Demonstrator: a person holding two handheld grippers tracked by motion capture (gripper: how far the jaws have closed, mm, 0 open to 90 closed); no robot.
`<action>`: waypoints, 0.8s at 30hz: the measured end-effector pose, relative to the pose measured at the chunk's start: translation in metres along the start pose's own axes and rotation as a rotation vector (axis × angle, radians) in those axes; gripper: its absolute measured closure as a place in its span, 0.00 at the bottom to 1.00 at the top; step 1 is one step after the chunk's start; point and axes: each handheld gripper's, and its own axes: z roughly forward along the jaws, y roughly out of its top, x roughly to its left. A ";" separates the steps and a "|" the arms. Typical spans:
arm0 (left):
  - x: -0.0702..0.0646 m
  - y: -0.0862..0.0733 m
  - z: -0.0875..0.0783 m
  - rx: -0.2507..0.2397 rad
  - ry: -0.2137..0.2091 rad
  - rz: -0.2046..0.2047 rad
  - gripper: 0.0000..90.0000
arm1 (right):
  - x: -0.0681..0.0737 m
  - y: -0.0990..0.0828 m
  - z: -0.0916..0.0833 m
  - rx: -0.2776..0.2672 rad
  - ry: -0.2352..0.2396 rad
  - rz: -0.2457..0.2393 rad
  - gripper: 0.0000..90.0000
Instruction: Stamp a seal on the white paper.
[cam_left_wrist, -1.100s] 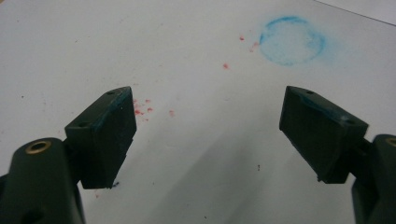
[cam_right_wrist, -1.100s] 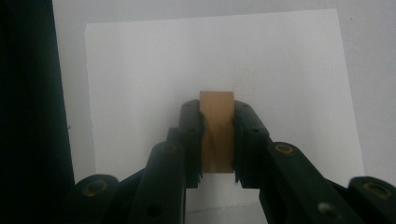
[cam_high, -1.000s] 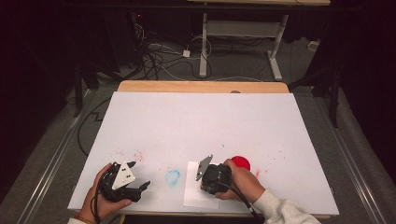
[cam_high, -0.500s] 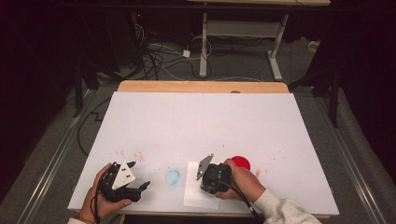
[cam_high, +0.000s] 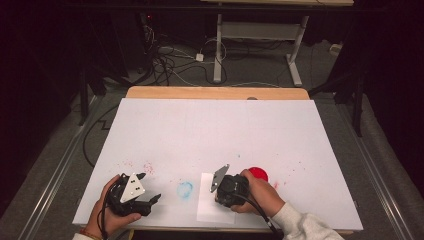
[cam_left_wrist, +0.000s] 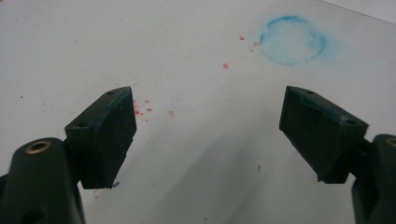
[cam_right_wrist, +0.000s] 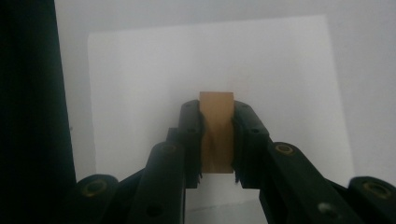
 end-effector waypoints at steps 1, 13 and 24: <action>0.000 0.000 0.000 0.000 0.001 -0.001 0.20 | -0.001 0.000 -0.003 -0.017 -0.009 -0.001 0.84; -0.001 0.001 -0.001 -0.002 0.000 0.002 0.20 | -0.001 -0.006 -0.035 -0.117 -0.062 0.024 0.84; -0.001 0.000 0.000 0.006 -0.007 -0.005 0.20 | -0.006 -0.014 -0.047 -0.160 -0.074 0.052 0.84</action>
